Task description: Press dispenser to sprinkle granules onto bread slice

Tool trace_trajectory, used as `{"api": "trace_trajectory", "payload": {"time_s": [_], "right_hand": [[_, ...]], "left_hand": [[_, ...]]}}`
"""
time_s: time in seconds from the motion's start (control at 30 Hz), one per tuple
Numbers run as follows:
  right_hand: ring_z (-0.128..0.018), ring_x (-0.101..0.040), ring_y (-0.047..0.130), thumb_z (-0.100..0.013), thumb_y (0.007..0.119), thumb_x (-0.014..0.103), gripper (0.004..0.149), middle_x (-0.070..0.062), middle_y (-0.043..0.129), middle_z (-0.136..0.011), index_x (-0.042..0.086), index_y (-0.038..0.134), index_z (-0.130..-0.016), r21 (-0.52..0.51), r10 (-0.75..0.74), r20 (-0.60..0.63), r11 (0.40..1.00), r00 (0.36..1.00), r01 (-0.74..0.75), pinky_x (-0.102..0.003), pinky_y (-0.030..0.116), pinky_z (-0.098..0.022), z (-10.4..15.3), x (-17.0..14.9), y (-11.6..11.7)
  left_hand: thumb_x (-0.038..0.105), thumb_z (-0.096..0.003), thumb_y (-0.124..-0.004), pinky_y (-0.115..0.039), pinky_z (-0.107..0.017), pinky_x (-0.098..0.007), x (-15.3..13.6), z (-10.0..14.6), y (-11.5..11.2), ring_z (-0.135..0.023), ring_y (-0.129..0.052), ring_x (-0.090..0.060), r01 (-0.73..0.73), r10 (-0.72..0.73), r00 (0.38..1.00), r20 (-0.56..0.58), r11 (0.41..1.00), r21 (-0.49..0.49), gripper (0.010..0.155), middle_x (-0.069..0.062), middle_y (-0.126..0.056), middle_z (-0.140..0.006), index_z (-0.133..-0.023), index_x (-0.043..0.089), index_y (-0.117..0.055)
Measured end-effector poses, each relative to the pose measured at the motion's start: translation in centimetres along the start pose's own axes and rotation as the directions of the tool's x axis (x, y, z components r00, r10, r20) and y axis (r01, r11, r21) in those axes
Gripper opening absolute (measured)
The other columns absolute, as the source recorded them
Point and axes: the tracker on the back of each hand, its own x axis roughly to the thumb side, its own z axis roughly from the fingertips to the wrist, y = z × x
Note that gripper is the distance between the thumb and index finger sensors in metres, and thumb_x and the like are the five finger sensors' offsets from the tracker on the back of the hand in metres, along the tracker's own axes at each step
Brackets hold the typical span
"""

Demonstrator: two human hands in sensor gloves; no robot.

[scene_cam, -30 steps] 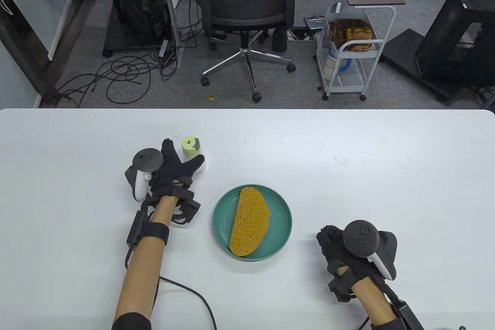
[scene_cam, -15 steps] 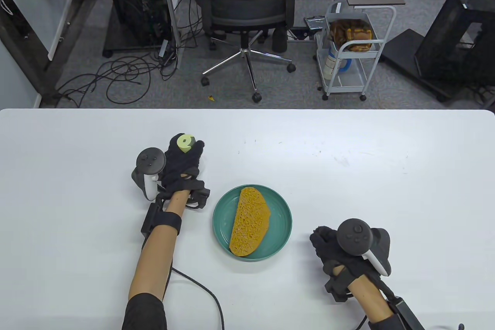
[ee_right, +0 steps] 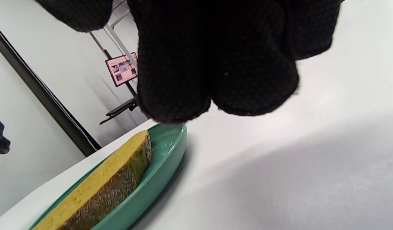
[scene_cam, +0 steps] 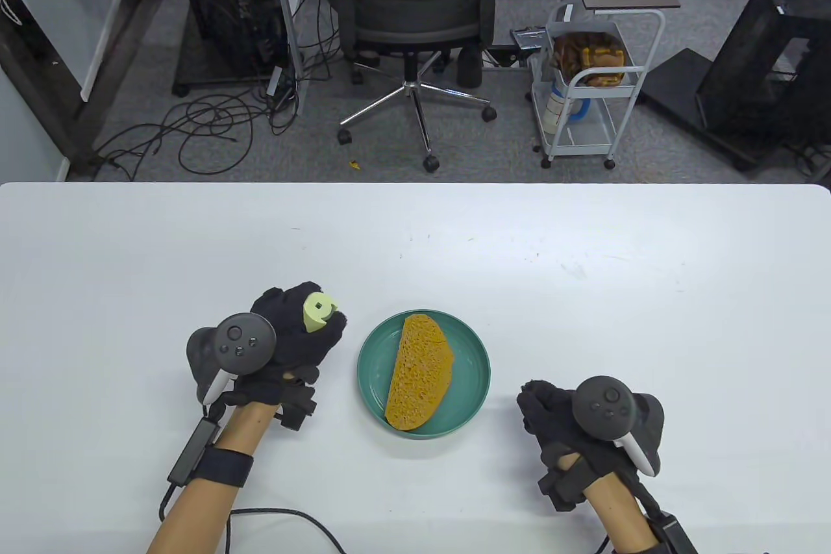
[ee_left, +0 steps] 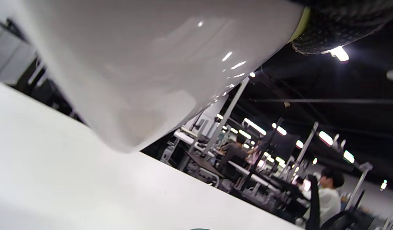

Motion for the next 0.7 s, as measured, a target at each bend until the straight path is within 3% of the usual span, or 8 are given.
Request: {"api": "trace_trajectory", "payload": {"time_s": [0.13, 0.23, 0.33, 0.4, 0.53, 0.57, 0.63, 0.7], "right_hand": [[-0.038, -0.038, 0.1, -0.043, 0.075, 0.037, 0.05, -0.014, 0.105, -0.044, -0.002, 0.084, -0.073, -0.038, -0.059, -0.012, 0.998, 0.998, 0.058, -0.06, 0.074, -0.046, 0.2, -0.5, -1.1], [-0.038, -0.038, 0.1, -0.043, 0.075, 0.037, 0.05, -0.014, 0.105, -0.044, -0.002, 0.084, -0.073, -0.037, -0.046, -0.015, 0.998, 0.999, 0.046, -0.06, 0.074, -0.046, 0.2, -0.8, -1.5], [-0.038, -0.038, 0.1, -0.043, 0.075, 0.037, 0.05, -0.014, 0.105, -0.044, -0.002, 0.084, -0.072, -0.012, -0.033, -0.012, 0.999, 0.999, 0.033, -0.06, 0.074, -0.046, 0.1, -1.2, -1.2], [-0.038, -0.038, 0.1, -0.043, 0.075, 0.037, 0.05, -0.014, 0.105, -0.044, -0.002, 0.084, -0.073, -0.002, -0.016, -0.01, 1.0, 1.0, 0.016, -0.06, 0.074, -0.046, 0.1, -1.4, -1.1], [-0.038, -0.038, 0.1, -0.043, 0.075, 0.037, 0.05, -0.014, 0.105, -0.044, -0.002, 0.084, -0.072, 0.006, 0.003, 0.006, 1.0, 1.0, -0.003, -0.06, 0.073, -0.046, 0.1, -1.2, -1.0], [-0.038, -0.038, 0.1, -0.043, 0.075, 0.037, 0.05, -0.014, 0.105, -0.044, -0.002, 0.084, -0.072, 0.007, 0.007, 0.009, 1.0, 1.0, -0.007, -0.06, 0.073, -0.046, 0.1, -1.1, -1.0], [-0.038, -0.038, 0.1, -0.043, 0.075, 0.037, 0.05, -0.014, 0.105, -0.044, -0.002, 0.084, -0.072, 0.007, 0.009, 0.014, 1.0, 1.0, -0.009, -0.06, 0.074, -0.046, 0.1, -1.0, -0.9], [-0.038, -0.038, 0.1, -0.043, 0.074, 0.037, 0.05, -0.014, 0.105, -0.044, -0.002, 0.084, -0.072, 0.009, 0.009, 0.018, 1.0, 1.0, -0.009, -0.06, 0.074, -0.046, 0.1, -1.0, -0.9]], "left_hand": [[0.07, -0.048, -0.083, -0.052, -0.083, -0.059, 4.3, -0.9, 1.3, -0.072, -0.096, -0.041, 0.304, -0.299, 0.944, 0.137, 0.952, -0.017, 0.068, -0.019, -0.087, -0.085, -0.094, 0.02, -0.073], [0.071, -0.0471, -0.081, -0.053, -0.083, -0.058, 8.0, -2.1, 0.4, -0.072, -0.097, -0.039, 0.62, -0.6, 0.759, 0.251, 0.784, -0.001, 0.068, -0.016, -0.087, -0.085, -0.094, 0.023, -0.073], [0.072, -0.0455, -0.081, -0.052, -0.084, -0.058, 11.0, -3.3, -2.2, -0.074, -0.098, -0.037, 0.785, -0.733, 0.578, 0.359, 0.619, 0.001, 0.067, -0.014, -0.087, -0.086, -0.093, 0.025, -0.073], [0.071, -0.0451, -0.082, -0.05, -0.085, -0.058, 12.8, -3.6, -5.0, -0.077, -0.096, -0.036, 0.885, -0.8, 0.398, 0.45, 0.464, 0.043, 0.067, -0.013, -0.086, -0.088, -0.094, 0.026, -0.072], [0.073, -0.0432, -0.079, -0.049, -0.087, -0.056, 15.0, -2.6, -13.0, -0.084, -0.094, -0.028, 0.941, -0.785, -0.273, 0.557, -0.096, 0.326, 0.065, -0.004, -0.082, -0.093, -0.095, 0.035, -0.066], [0.073, -0.0431, -0.079, -0.049, -0.088, -0.055, 15.1, -2.5, -14.1, -0.085, -0.094, -0.027, 0.929, -0.752, -0.319, 0.577, -0.127, 0.349, 0.065, -0.003, -0.082, -0.093, -0.095, 0.036, -0.066], [0.073, -0.0427, -0.079, -0.049, -0.087, -0.055, 15.6, -2.4, -15.5, -0.084, -0.094, -0.026, 0.926, -0.736, -0.33, 0.592, -0.13, 0.355, 0.065, -0.003, -0.082, -0.093, -0.094, 0.036, -0.066], [0.073, -0.0429, -0.078, -0.049, -0.087, -0.055, 15.9, -2.9, -15.6, -0.084, -0.095, -0.026, 0.956, -0.77, -0.223, 0.598, -0.052, 0.29, 0.065, -0.003, -0.082, -0.093, -0.095, 0.036, -0.066]]}}
